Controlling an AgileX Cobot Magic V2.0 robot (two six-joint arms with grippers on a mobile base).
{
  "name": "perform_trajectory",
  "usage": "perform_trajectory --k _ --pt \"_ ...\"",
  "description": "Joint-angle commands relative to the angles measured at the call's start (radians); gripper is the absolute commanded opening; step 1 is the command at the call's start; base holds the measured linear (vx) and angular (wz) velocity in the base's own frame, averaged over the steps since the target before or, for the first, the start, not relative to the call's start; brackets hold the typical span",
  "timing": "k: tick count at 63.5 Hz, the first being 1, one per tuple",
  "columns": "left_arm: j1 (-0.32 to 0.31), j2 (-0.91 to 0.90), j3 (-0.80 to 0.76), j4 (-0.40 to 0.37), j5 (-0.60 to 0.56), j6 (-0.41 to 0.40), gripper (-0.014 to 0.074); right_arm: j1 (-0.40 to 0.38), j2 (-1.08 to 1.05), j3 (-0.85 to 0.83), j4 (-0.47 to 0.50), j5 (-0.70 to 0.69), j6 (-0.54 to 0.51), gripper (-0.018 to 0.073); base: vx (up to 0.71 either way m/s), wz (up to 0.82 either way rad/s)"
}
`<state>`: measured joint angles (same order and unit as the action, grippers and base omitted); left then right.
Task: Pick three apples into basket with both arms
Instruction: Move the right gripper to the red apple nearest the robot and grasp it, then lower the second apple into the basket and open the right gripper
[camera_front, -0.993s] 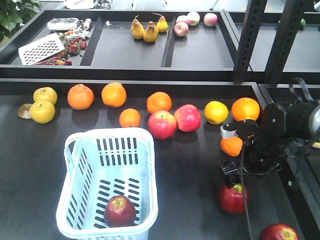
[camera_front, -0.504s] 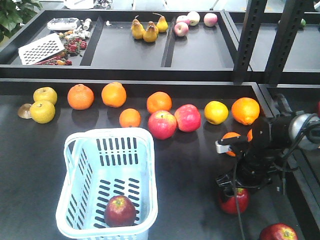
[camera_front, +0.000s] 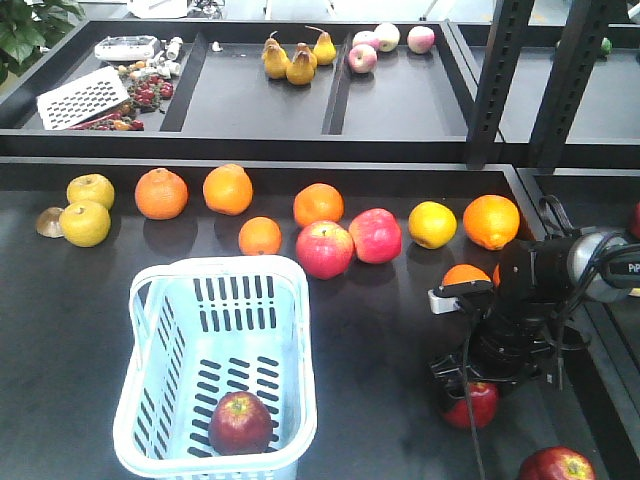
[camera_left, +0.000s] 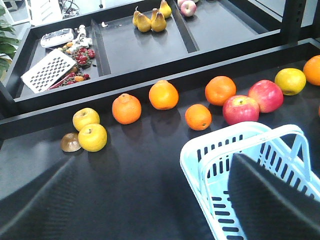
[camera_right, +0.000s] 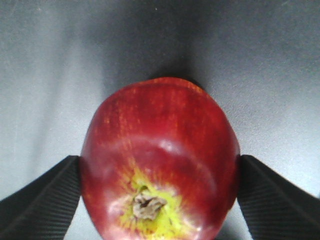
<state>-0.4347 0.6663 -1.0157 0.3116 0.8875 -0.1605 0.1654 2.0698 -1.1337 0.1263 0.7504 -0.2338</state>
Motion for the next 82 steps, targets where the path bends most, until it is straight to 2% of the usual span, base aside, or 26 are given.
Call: perform_trajectory --k 1,21,28,37,47,62,68,74,82 --pt "0.002 0.003 -0.027 0.017 -0.059 -0.013 0.0576 -0.003 -0.07 -0.009 0.029 0.035 -0.011 0.0342 0.0 0.0" --pt "0.002 0.003 -0.027 0.017 -0.059 -0.013 0.0576 -0.002 -0.296 -0.009 0.071 0.098 -0.02 0.034 0.0 0.0" --pt "0.002 0.003 -0.027 0.017 -0.059 -0.013 0.0576 0.03 -0.4 -0.009 0.086 0.138 -0.028 0.034 0.0 0.0" --pt "0.002 0.003 -0.027 0.017 -0.059 -0.013 0.0576 0.143 -0.516 -0.009 0.097 0.158 -0.036 0.034 0.0 0.0" --pt "0.002 0.003 -0.027 0.017 -0.059 -0.013 0.0576 0.329 -0.617 -0.009 0.122 0.145 -0.036 0.034 0.0 0.0" --pt "0.002 0.003 -0.027 0.017 -0.059 -0.013 0.0576 0.566 -0.611 -0.009 0.156 -0.095 -0.048 0.034 0.0 0.0" --pt "0.002 0.003 -0.027 0.017 -0.059 -0.013 0.0576 0.618 -0.568 -0.009 0.156 -0.195 -0.059 0.034 0.0 0.0" --pt "0.002 0.003 -0.027 0.017 -0.059 -0.013 0.0576 0.638 -0.517 -0.009 0.156 -0.277 -0.059 0.0347 0.0 0.0" --pt "0.002 0.003 -0.027 0.017 -0.059 -0.013 0.0576 0.638 -0.464 -0.02 0.156 -0.3 -0.059 0.0426 0.0 0.0"
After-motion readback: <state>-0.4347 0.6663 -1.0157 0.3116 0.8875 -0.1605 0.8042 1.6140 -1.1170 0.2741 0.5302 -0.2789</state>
